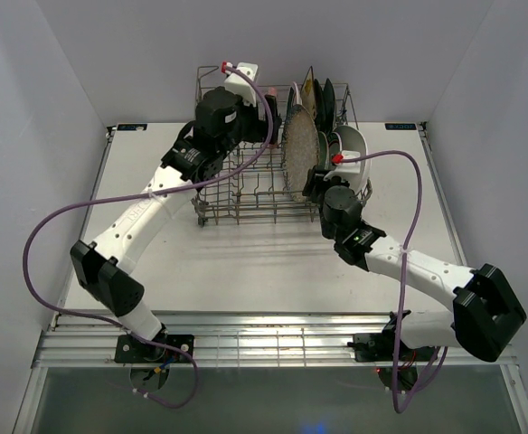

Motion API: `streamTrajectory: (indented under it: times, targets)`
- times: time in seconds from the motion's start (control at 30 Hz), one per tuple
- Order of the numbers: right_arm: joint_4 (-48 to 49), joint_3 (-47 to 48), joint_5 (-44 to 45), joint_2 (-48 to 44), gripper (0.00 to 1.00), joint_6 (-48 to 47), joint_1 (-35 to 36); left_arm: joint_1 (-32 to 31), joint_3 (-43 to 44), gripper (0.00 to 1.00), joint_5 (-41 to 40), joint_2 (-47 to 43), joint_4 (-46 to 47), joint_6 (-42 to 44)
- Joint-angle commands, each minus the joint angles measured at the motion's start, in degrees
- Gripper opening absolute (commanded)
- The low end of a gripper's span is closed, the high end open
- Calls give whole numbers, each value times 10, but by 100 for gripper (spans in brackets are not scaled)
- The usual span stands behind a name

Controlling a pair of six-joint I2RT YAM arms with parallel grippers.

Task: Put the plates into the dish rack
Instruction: Insert the plate into the dish rack, then reset both arms

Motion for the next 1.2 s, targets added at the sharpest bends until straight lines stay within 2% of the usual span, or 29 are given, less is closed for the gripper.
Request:
streamTrajectory:
  times: [0.0, 0.13, 0.27, 0.37, 0.4, 0.5, 0.57, 1.03, 1.17]
  targets:
    - [16, -3, 16, -26, 55, 4, 4, 0, -37, 93, -6, -62, 41, 25]
    - [10, -6, 16, -40, 57, 3, 4, 0, -69, 94, -10, -96, 47, 47]
    - [-2, -3, 12, -55, 66, 3, 4, 0, -104, 95, -23, -123, 55, 65]
    - [-18, 0, 5, -72, 80, 2, 4, 0, -141, 97, -28, -150, 66, 76]
    - [-28, 1, 2, -81, 89, -4, 4, 0, -151, 98, -31, -167, 75, 78]
    - [-50, 11, -15, -100, 98, -12, 4, 0, -200, 98, -37, -198, 107, 91]
    - [-80, 17, -28, -110, 90, -15, 4, 0, -226, 98, -38, -230, 122, 110]
    - [-192, -23, -53, -306, 90, -18, 4, 3, -390, 98, -58, -392, 185, 169]
    - [-211, -37, -64, -341, 90, -11, 4, 7, -437, 98, -66, -402, 240, 232]
